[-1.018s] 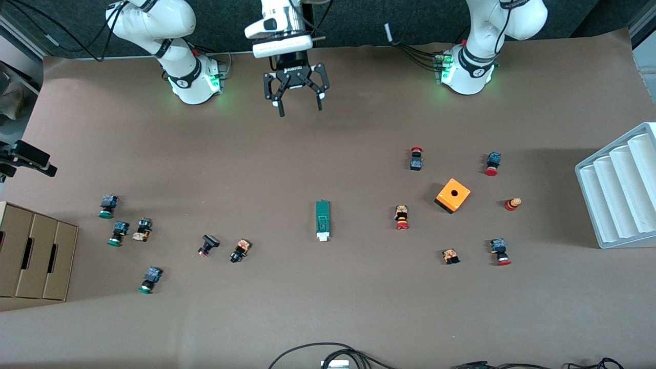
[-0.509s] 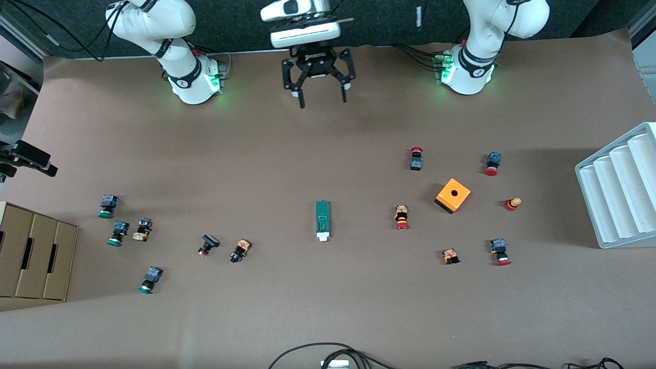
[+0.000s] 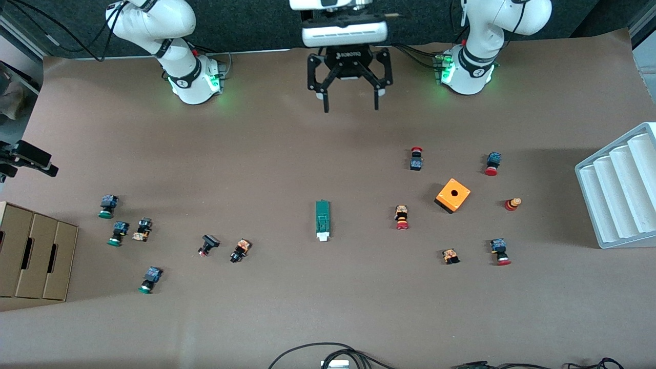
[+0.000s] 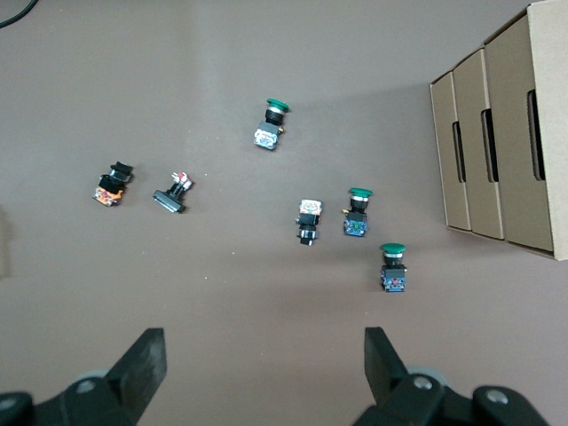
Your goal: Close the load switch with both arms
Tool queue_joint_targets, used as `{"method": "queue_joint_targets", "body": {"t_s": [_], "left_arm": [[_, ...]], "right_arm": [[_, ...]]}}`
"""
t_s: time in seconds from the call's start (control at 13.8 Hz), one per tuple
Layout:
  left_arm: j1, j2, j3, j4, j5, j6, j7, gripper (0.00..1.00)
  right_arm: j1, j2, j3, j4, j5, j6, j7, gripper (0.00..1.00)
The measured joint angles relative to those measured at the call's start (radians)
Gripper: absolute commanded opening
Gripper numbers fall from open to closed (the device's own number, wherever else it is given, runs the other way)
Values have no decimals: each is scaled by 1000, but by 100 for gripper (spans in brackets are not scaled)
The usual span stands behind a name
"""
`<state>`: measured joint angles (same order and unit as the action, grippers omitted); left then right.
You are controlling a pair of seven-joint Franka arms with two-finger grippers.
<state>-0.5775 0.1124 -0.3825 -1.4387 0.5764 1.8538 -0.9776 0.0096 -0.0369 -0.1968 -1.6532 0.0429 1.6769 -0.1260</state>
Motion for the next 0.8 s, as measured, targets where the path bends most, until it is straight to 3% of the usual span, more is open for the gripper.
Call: {"method": "queue_joint_targets", "body": {"t_s": [0.58, 0.8], "left_arm": [[235, -49, 0, 24, -290, -1, 256, 100], [313, -51, 0, 17, -324, -36, 298, 100]], "right_arm": [[13, 0, 1, 0, 0, 0, 0, 99], [19, 0, 1, 0, 0, 0, 0, 99]]}}
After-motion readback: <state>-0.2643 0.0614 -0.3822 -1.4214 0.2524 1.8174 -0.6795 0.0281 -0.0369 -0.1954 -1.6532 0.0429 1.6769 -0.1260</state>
